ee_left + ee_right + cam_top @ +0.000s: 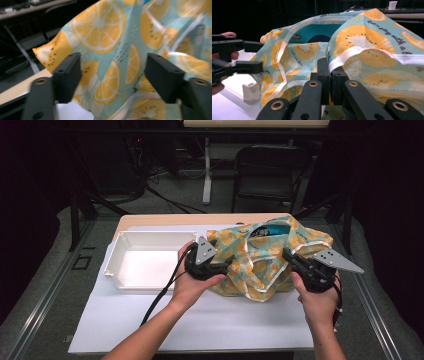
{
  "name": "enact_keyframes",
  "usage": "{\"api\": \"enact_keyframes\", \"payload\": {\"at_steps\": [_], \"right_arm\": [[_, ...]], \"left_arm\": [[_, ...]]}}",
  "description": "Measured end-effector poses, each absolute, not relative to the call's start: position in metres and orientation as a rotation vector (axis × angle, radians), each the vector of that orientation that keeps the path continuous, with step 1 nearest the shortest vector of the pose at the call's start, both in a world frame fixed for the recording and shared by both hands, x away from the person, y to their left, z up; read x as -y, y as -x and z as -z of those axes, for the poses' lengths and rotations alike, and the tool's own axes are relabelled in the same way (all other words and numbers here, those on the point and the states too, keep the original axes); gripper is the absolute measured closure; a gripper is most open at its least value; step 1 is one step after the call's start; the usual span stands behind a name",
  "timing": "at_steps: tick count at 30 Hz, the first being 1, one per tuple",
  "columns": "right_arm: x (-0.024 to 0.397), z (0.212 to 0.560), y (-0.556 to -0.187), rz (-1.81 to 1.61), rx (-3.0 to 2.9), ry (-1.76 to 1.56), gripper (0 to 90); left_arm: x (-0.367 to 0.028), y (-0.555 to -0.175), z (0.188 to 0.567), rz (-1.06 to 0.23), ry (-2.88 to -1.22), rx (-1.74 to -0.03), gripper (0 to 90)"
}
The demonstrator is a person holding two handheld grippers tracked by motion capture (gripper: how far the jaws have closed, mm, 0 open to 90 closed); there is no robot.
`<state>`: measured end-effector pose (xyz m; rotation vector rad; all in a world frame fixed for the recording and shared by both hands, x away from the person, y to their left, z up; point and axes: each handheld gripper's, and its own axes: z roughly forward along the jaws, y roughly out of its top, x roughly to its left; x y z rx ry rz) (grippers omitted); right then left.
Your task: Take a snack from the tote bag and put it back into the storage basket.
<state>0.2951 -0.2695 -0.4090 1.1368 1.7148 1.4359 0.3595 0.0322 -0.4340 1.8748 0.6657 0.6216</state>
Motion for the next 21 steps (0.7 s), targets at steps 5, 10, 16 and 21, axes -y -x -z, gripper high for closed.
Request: {"api": "enact_keyframes", "payload": {"at_steps": [5, 10, 16, 21], "right_arm": [[0.27, 0.409, -0.296, -1.419, -1.727, -1.124, 89.6], [0.272, 0.409, -0.295, -1.418, -1.719, -1.122, 89.7], [0.276, 0.407, -0.296, -1.401, -1.713, -1.114, 89.9], [0.277, 0.395, -0.301, -1.401, -1.664, -1.087, 90.0]], "left_arm": [[-0.029, -0.367, 0.433, -0.633, -1.911, -0.647, 53.6], [-0.03, -0.371, 0.426, -0.61, -1.916, -0.629, 83.2], [-0.039, -0.374, 0.411, -0.496, -1.873, -0.597, 90.0], [-0.055, -0.388, 0.394, -0.39, -1.789, -0.635, 90.0]]}}
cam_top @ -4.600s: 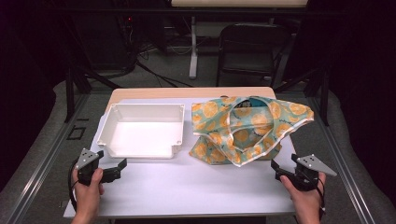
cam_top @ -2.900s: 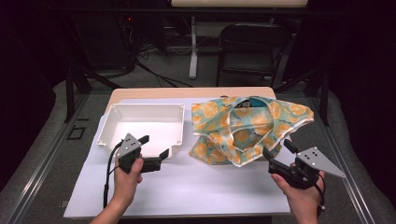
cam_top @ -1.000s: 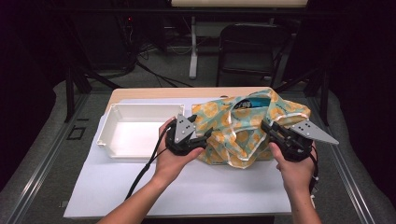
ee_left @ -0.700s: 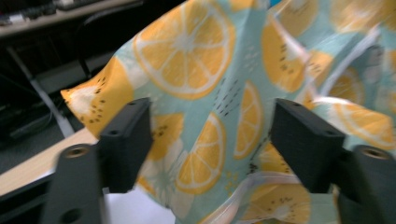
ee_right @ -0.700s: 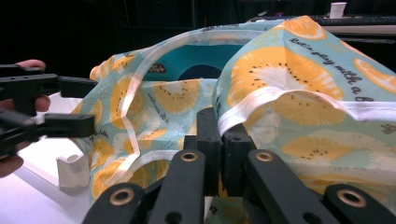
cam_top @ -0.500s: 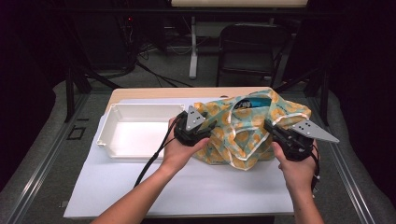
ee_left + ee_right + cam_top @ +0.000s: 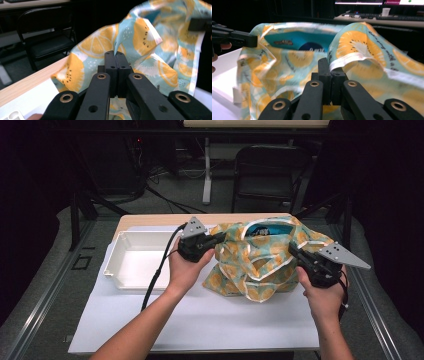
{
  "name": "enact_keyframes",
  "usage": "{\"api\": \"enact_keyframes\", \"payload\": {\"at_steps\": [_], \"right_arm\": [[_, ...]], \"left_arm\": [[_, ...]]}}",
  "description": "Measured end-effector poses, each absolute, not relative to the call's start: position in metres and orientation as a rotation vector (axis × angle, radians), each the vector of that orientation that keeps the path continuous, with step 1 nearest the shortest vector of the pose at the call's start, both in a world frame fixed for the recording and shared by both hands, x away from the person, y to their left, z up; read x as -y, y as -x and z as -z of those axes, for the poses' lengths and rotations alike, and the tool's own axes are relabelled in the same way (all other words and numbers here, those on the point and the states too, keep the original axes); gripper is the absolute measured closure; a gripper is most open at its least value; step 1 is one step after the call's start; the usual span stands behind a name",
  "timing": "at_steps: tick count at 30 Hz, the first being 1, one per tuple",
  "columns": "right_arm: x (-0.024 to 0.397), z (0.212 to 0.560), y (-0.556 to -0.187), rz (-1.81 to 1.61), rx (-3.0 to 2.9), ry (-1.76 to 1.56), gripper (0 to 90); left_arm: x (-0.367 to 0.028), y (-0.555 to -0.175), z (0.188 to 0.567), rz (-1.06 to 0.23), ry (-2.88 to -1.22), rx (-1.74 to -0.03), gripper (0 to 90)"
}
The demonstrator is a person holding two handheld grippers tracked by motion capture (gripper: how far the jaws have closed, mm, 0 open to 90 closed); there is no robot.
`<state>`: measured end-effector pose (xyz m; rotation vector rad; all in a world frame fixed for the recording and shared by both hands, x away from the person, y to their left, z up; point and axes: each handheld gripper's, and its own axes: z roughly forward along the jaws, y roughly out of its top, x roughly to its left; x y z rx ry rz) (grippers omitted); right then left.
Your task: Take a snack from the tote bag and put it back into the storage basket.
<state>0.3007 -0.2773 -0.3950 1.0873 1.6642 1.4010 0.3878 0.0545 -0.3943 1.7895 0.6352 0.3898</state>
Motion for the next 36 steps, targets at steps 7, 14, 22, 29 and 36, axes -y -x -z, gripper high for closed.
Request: {"api": "enact_keyframes", "payload": {"at_steps": [7, 14, 22, 29, 36], "right_arm": [[0.286, 0.376, -0.314, -1.365, -1.655, -1.082, 90.0], [0.297, 0.36, -0.342, -1.336, -1.621, -1.12, 90.0], [0.299, 0.382, -0.349, -1.324, -1.657, -1.169, 90.0], [0.299, 0.383, -0.349, -1.326, -1.66, -1.166, 90.0], [0.293, 0.383, -0.348, -1.323, -1.677, -1.152, 90.0]], "left_arm": [[-0.07, -0.418, 0.385, -0.336, -1.733, -0.73, 90.0], [-0.069, -0.441, 0.393, -0.361, -1.814, -0.825, 90.0], [-0.076, -0.421, 0.389, -0.426, -1.751, -0.775, 57.2], [-0.071, -0.39, 0.388, -0.423, -1.751, -0.632, 52.1], [-0.04, -0.385, 0.393, -0.474, -1.813, -0.524, 30.5]]}}
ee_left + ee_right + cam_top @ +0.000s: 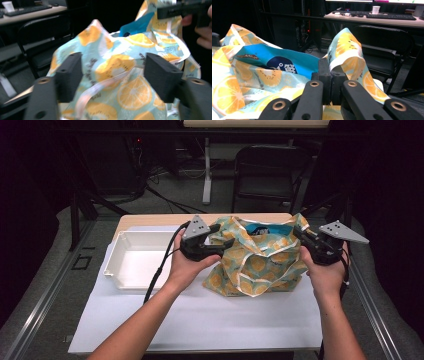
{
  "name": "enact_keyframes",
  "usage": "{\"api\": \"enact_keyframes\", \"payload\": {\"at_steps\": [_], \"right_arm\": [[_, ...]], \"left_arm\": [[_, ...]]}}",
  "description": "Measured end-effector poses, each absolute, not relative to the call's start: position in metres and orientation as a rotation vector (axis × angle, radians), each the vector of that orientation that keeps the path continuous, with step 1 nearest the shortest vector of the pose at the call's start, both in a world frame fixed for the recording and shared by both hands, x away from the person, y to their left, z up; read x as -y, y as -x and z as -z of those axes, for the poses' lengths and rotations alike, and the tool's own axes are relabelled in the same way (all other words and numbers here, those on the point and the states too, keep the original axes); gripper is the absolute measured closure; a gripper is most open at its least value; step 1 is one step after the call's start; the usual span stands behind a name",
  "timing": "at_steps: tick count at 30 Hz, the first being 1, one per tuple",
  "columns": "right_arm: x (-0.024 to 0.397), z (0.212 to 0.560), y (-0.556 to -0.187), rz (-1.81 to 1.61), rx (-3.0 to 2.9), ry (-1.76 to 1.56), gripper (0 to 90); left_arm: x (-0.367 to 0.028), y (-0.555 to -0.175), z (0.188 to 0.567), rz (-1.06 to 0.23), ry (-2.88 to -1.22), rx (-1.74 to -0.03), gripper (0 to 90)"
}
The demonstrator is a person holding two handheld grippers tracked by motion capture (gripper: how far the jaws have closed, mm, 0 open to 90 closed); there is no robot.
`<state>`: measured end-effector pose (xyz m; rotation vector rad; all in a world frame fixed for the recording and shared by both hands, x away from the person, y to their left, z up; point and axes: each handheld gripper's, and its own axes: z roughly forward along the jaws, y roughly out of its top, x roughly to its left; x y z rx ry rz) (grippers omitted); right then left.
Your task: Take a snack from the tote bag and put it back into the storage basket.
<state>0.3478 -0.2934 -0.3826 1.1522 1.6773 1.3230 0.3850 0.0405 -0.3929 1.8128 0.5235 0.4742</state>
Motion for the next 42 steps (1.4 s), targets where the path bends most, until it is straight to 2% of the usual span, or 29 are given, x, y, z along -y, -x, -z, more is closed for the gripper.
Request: {"api": "enact_keyframes", "payload": {"at_steps": [4, 6, 8, 11, 12, 13, 14, 17, 20, 21, 25, 30, 31, 34, 38, 40, 41, 42], "right_arm": [[0.293, 0.383, -0.348, -1.323, -1.687, -1.15, 90.0], [0.293, 0.383, -0.349, -1.327, -1.688, -1.148, 90.0], [0.292, 0.384, -0.35, -1.339, -1.692, -1.141, 90.0], [0.291, 0.384, -0.35, -1.34, -1.689, -1.138, 90.0], [0.293, 0.384, -0.35, -1.336, -1.697, -1.133, 90.0], [0.293, 0.383, -0.35, -1.337, -1.692, -1.135, 89.9], [0.293, 0.383, -0.35, -1.337, -1.692, -1.135, 89.9], [0.298, 0.382, -0.348, -1.332, -1.683, -1.138, 89.9], [0.303, 0.381, -0.347, -1.335, -1.671, -1.143, 90.0], [0.304, 0.379, -0.347, -1.331, -1.671, -1.142, 90.0], [0.307, 0.372, -0.348, -1.331, -1.655, -1.135, 90.0], [0.307, 0.355, -0.36, -1.325, -1.648, -1.097, 89.9], [0.307, 0.352, -0.363, -1.325, -1.643, -1.094, 89.9], [0.308, 0.347, -0.377, -1.325, -1.643, -1.12, 88.7], [0.306, 0.358, -0.395, -1.235, -1.692, -1.194, 87.9], [0.307, 0.38, -0.405, -1.181, -1.728, -1.258, 81.5], [0.307, 0.38, -0.405, -1.181, -1.728, -1.258, 81.5], [0.31, 0.387, -0.405, -1.194, -1.724, -1.288, 78.0]], "left_arm": [[-0.025, -0.393, 0.398, -0.495, -1.895, -0.545, 17.6], [-0.023, -0.395, 0.398, -0.501, -1.913, -0.547, 18.6], [-0.015, -0.402, 0.399, -0.5, -1.976, -0.551, 29.3], [-0.015, -0.404, 0.397, -0.506, -1.979, -0.549, 51.8], [-0.017, -0.404, 0.395, -0.486, -1.95, -0.55, 62.1], [-0.02, -0.404, 0.393, -0.477, -1.935, -0.546, 67.8], [-0.02, -0.404, 0.393, -0.477, -1.935, -0.546, 71.1], [-0.035, -0.408, 0.386, -0.357, -1.863, -0.539, 84.3], [-0.044, -0.413, 0.381, -0.29, -1.815, -0.556, 89.3], [-0.049, -0.418, 0.378, -0.25, -1.771, -0.579, 89.5], [-0.054, -0.428, 0.372, -0.243, -1.763, -0.628, 89.7], [-0.059, -0.445, 0.373, -0.122, -1.691, -0.688, 89.7], [-0.06, -0.452, 0.375, -0.064, -1.668, -0.726, 89.7], [-0.058, -0.462, 0.383, -0.063, -1.697, -0.818, 89.6], [-0.051, -0.468, 0.397, -0.083, -1.784, -0.892, 89.0], [-0.044, -0.472, 0.418, -0.092, -1.86, -0.945, 83.3], [-0.044, -0.472, 0.418, -0.092, -1.86, -0.945, 79.5], [-0.044, -0.472, 0.424, -0.087, -1.877, -0.957, 79.5]]}}
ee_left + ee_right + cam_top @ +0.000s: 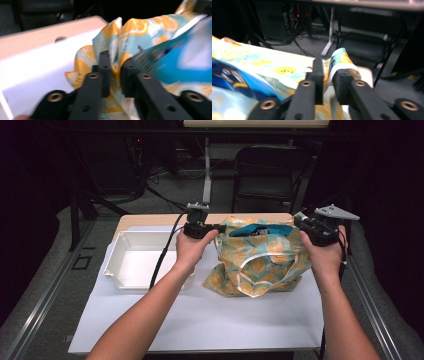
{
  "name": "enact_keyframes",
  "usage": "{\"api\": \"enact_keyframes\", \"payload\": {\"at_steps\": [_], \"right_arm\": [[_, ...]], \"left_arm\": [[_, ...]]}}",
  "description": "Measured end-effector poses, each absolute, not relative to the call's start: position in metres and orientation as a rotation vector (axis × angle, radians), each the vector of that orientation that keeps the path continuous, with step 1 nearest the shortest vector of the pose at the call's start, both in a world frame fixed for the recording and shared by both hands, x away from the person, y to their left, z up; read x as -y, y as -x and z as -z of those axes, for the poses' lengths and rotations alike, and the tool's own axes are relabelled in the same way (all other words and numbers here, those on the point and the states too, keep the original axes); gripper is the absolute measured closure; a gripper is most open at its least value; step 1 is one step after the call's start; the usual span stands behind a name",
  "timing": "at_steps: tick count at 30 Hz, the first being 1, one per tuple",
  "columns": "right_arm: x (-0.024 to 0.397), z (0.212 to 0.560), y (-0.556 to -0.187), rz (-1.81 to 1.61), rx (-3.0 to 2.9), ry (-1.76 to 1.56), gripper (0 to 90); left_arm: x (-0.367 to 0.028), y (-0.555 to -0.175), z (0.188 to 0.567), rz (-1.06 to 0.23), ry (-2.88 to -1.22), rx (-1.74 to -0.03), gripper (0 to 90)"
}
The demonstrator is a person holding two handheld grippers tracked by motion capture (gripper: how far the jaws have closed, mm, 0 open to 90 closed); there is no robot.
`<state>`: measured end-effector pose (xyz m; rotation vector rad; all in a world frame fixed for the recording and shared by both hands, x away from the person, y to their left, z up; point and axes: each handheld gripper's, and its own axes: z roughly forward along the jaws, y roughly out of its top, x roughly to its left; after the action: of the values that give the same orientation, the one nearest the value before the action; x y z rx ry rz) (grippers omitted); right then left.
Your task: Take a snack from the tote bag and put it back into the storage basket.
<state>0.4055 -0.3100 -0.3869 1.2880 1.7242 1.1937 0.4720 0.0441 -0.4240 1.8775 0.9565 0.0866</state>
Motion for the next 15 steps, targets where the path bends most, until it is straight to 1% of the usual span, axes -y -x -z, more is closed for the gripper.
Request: {"api": "enact_keyframes", "payload": {"at_steps": [1, 2, 3, 4, 5, 6, 7, 10, 12, 13, 14, 15], "right_arm": [[0.314, 0.394, -0.406, -1.214, -1.719, -1.326, 73.9], [0.323, 0.408, -0.405, -1.226, -1.708, -1.411, 62.4], [0.323, 0.408, -0.405, -1.226, -1.708, -1.411, 62.4], [0.325, 0.412, -0.403, -1.235, -1.703, -1.427, 59.9], [0.33, 0.419, -0.397, -1.245, -1.723, -1.422, 47.0], [0.33, 0.419, -0.397, -1.245, -1.723, -1.422, 47.0], [0.33, 0.42, -0.387, -1.24, -1.722, -1.394, 36.6], [0.334, 0.416, -0.368, -1.243, -1.706, -1.362, 25.2], [0.338, 0.415, -0.357, -1.232, -1.678, -1.374, 19.5], [0.338, 0.415, -0.357, -1.232, -1.678, -1.374, 19.5], [0.343, 0.416, -0.347, -1.228, -1.633, -1.396, 17.1], [0.345, 0.418, -0.344, -1.242, -1.614, -1.409, 17.1]], "left_arm": [[-0.044, -0.472, 0.432, -0.079, -1.884, -0.965, 76.5], [-0.045, -0.47, 0.442, -0.079, -1.895, -0.985, 67.0], [-0.045, -0.47, 0.442, -0.079, -1.895, -0.985, 62.8], [-0.047, -0.469, 0.448, -0.07, -1.9, -0.996, 62.8], [-0.049, -0.466, 0.45, -0.075, -1.892, -1.001, 53.3], [-0.05, -0.463, 0.452, -0.083, -1.885, -1.003, 53.3], [-0.056, -0.454, 0.452, -0.135, -1.869, -0.996, 43.4], [-0.066, -0.437, 0.45, -0.165, -1.831, -0.975, 36.8], [-0.07, -0.426, 0.448, -0.188, -1.806, -0.958, 35.1], [-0.07, -0.426, 0.448, -0.188, -1.806, -0.958, 34.1], [-0.073, -0.414, 0.447, -0.217, -1.8, -0.94, 33.0], [-0.073, -0.414, 0.447, -0.217, -1.8, -0.94, 32.6]]}}
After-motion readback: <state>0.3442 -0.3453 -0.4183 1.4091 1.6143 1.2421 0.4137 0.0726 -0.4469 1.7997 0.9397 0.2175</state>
